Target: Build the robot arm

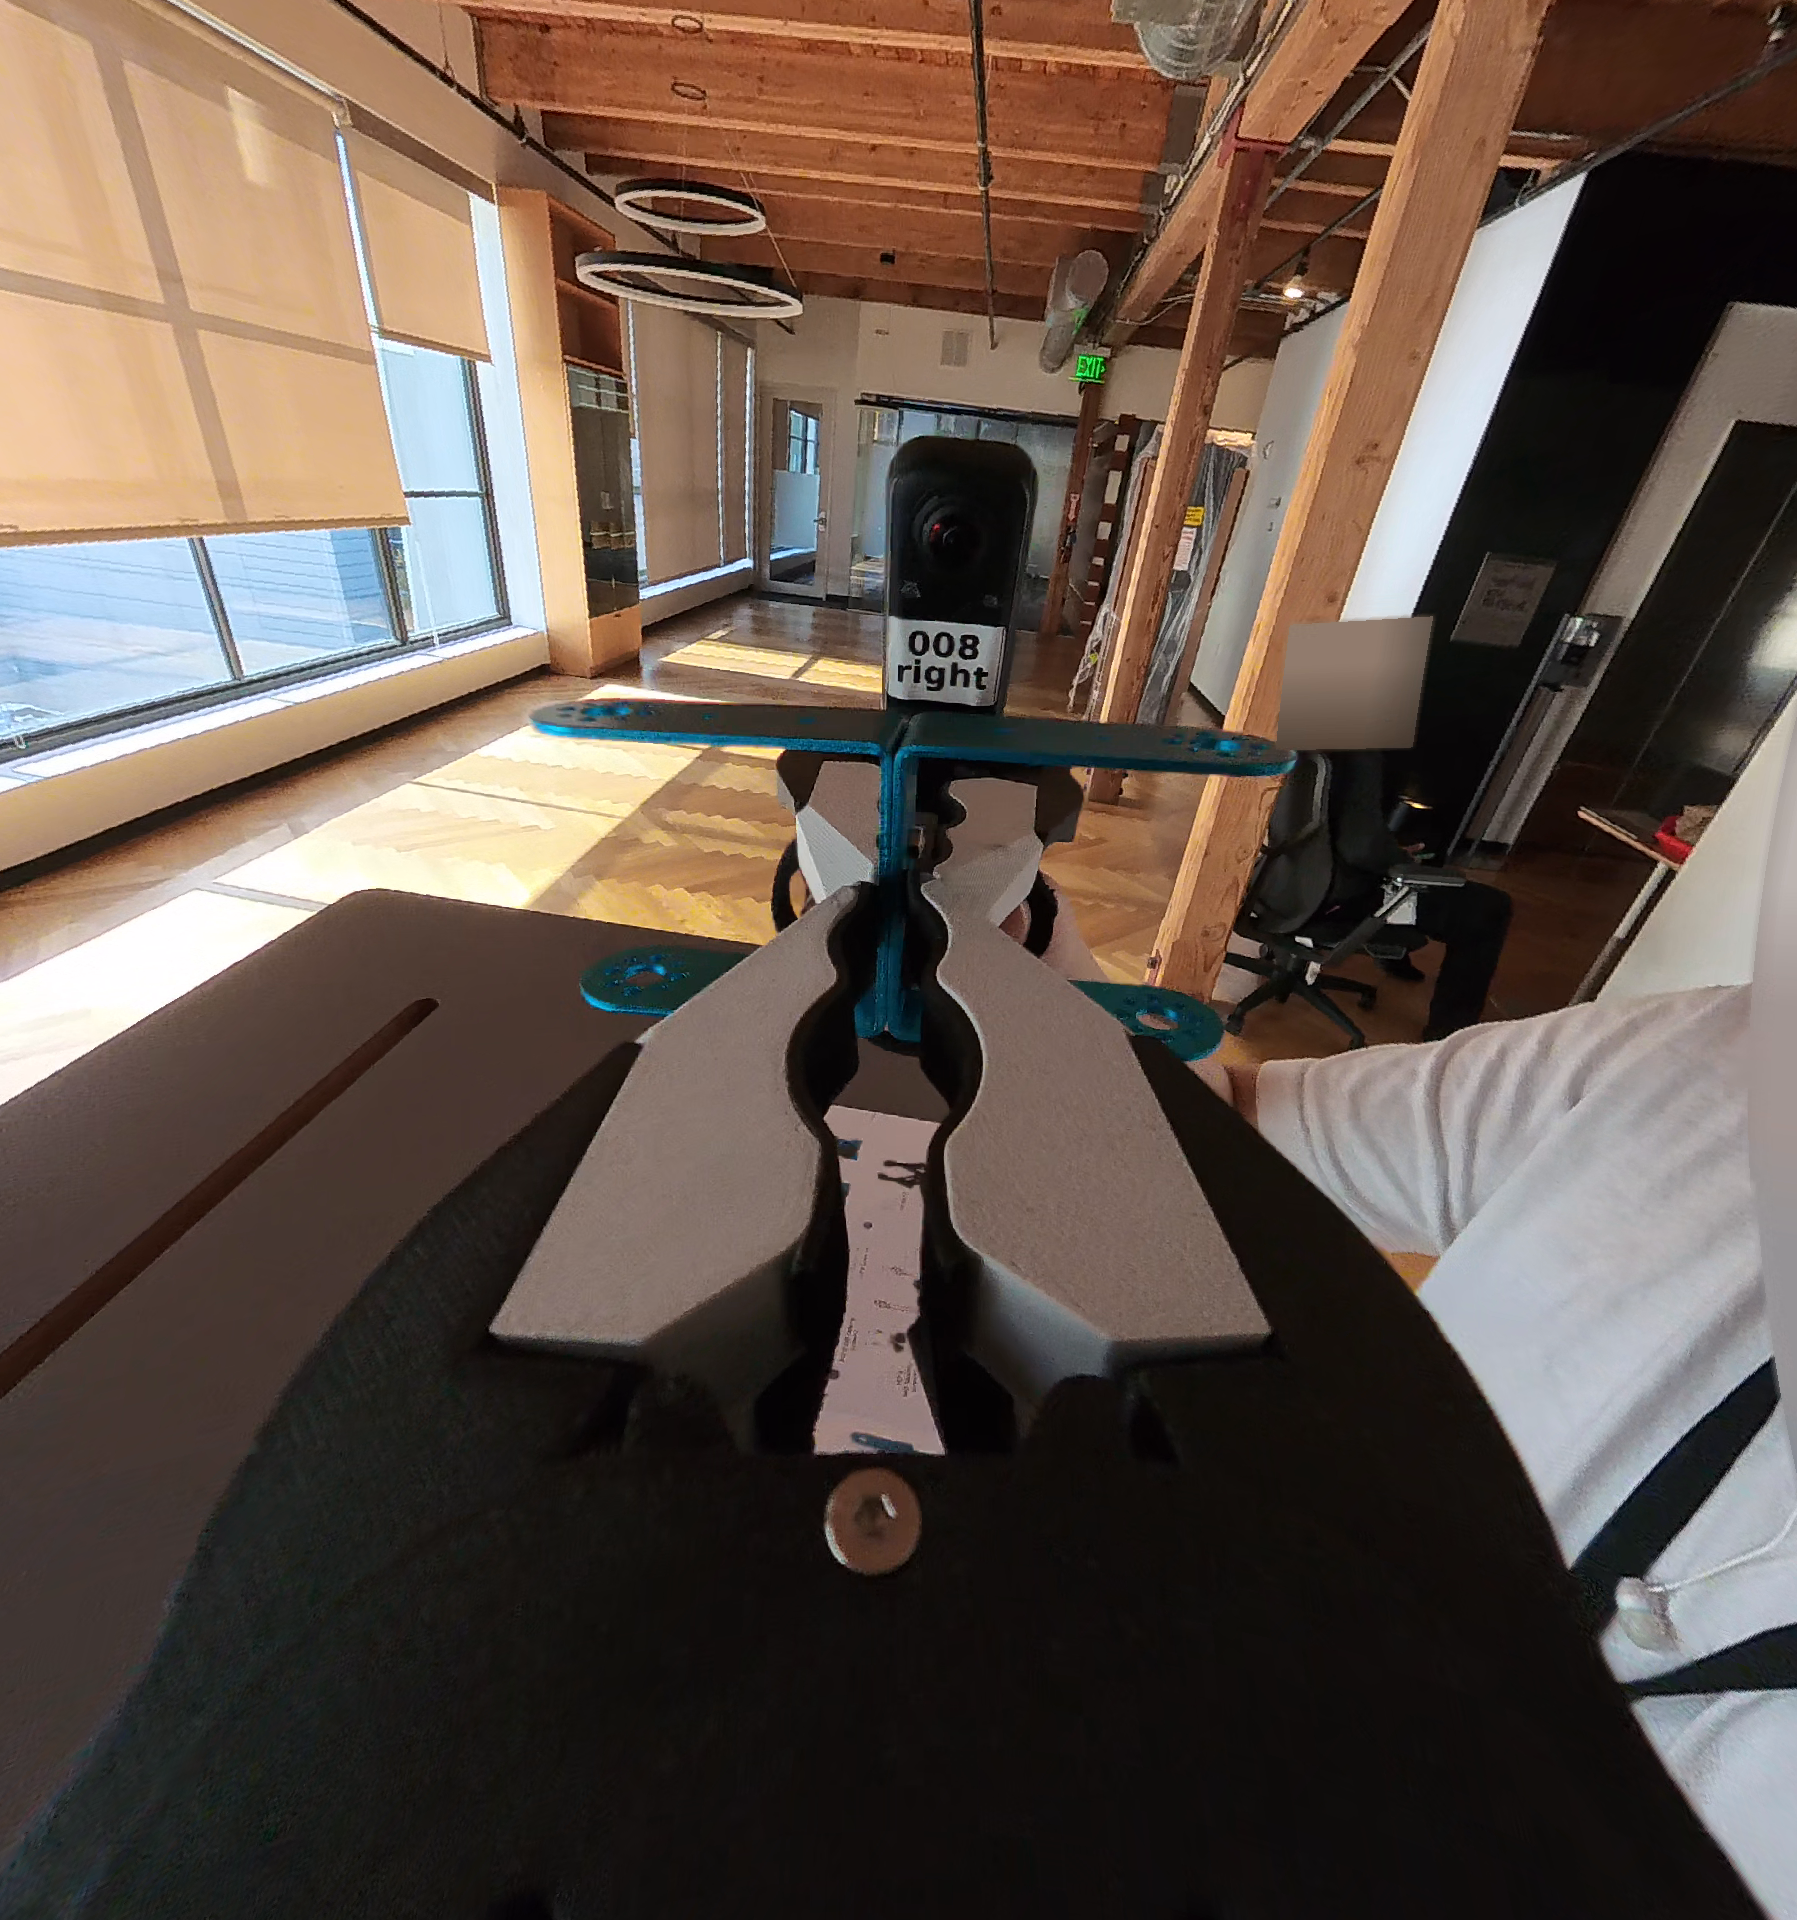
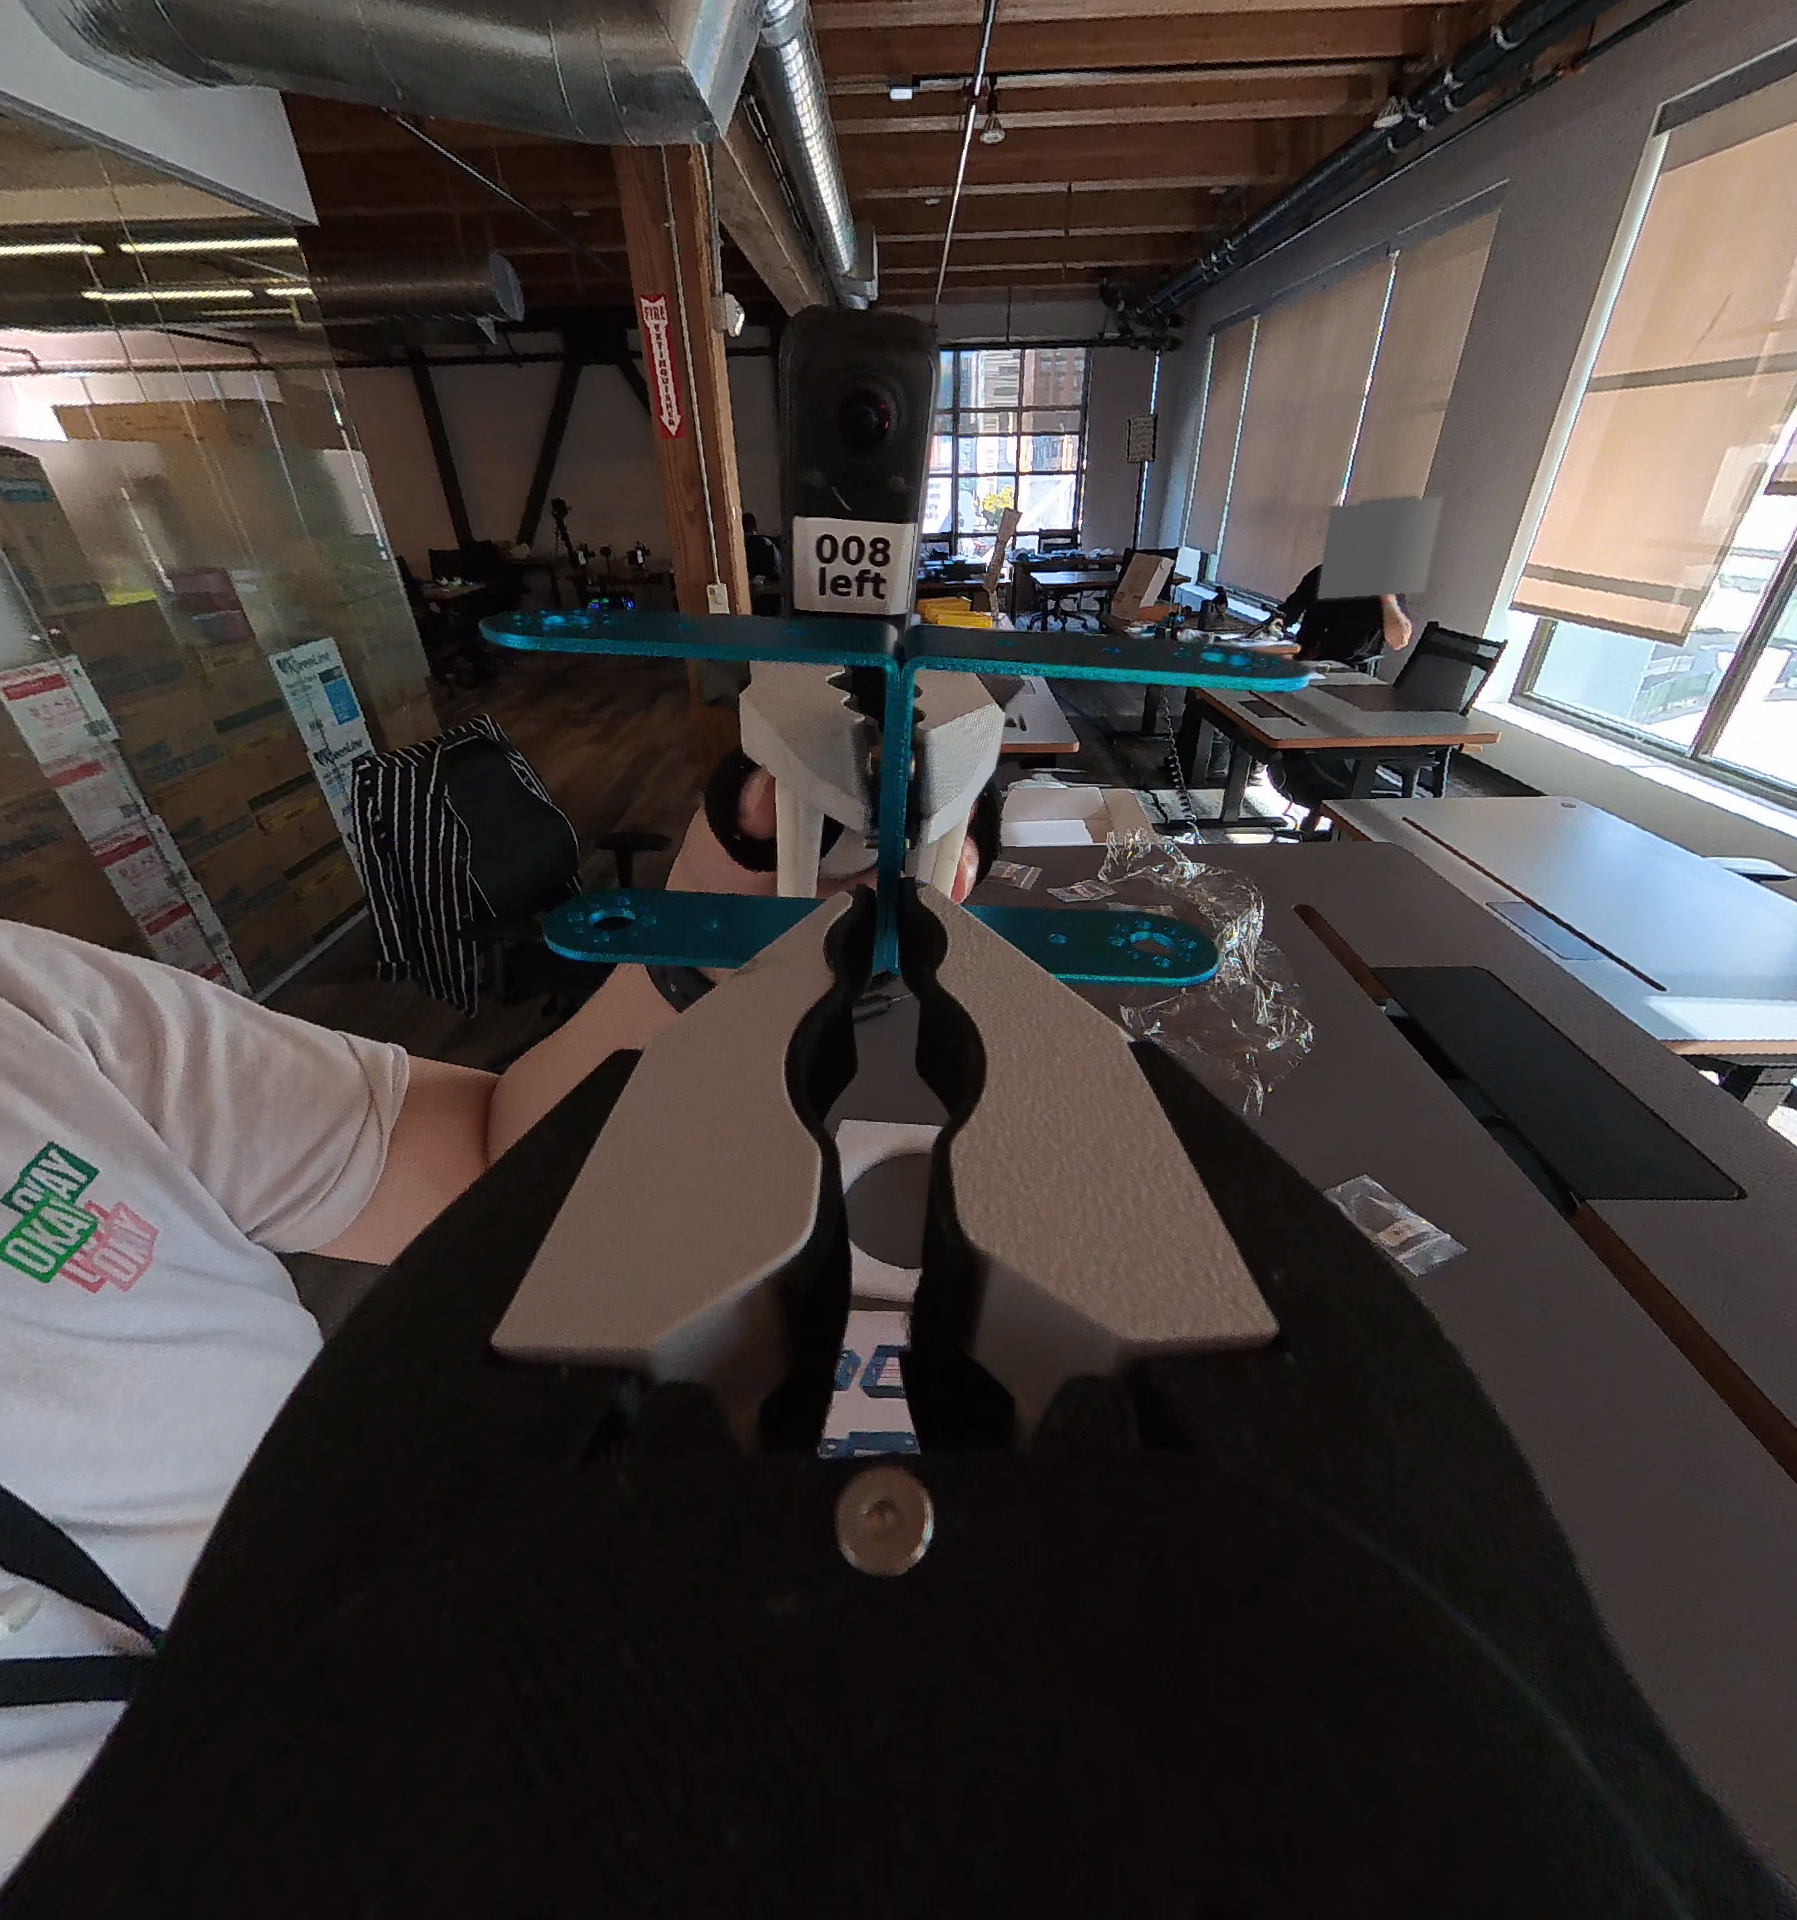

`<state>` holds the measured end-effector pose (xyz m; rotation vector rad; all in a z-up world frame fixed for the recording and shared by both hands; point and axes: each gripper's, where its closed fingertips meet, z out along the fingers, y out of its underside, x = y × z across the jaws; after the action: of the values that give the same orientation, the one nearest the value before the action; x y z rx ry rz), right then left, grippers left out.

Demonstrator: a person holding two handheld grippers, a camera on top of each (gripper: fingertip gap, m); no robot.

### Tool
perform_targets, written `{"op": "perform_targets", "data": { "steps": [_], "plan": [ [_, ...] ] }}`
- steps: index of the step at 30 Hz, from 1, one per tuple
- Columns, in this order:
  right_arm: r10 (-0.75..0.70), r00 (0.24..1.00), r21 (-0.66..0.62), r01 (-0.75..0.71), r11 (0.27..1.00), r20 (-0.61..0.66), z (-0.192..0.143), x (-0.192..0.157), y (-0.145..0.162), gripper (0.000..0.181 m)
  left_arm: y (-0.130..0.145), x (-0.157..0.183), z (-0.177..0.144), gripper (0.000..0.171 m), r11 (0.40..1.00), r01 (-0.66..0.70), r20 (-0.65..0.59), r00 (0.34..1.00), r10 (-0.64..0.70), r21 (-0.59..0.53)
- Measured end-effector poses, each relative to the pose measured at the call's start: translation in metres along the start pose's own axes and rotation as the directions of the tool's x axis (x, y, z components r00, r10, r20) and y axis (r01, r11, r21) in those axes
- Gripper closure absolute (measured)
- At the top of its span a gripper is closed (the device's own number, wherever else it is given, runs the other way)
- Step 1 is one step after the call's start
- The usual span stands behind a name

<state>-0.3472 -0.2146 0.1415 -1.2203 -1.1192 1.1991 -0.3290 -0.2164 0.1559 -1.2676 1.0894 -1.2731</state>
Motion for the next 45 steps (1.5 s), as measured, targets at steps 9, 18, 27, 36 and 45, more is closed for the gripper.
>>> {"op": "perform_targets", "data": {
  "steps": [9, 18, 27, 36, 45],
  "plan": [
    [-0.027, 0.998, 0.114, 0.033, 0.993, -0.049, -0.009, 0.008, -0.017, 0.167, -0.007, -0.012, 0.001, 0.17, 0.997, 0.041, 0.033, 0.999, -0.043, 0.062],
    [-0.032, 0.994, 0.164, 0.049, 0.985, -0.104, -0.02, 0.019, -0.026, 0.165, -0.018, -0.042, -0.026, 0.17, 0.968, 0.16, 0.071, 0.982, -0.177, 0.195],
    [-0.111, 0.986, -0.006, 0.112, 0.994, -0.122, -0.018, 0.021, -0.006, 0.164, -0.03, -0.06, -0.06, 0.169, 0.935, 0.193, 0.117, 0.965, -0.237, 0.298],
    [-0.17, 0.985, -0.6, 0.155, 0.785, 0.032, -0.02, 0.022, 0.114, 0.166, -0.039, -0.075, -0.095, 0.169, 0.936, 0.126, 0.261, 0.94, -0.219, 0.329],
    [-0.053, 0.95, -0.842, 0.297, 0.451, 0.308, -0.026, -0.024, 0.23, 0.172, -0.04, -0.078, -0.106, 0.169, 0.936, 0.113, 0.297, 0.93, -0.218, 0.334]
  ]
}}
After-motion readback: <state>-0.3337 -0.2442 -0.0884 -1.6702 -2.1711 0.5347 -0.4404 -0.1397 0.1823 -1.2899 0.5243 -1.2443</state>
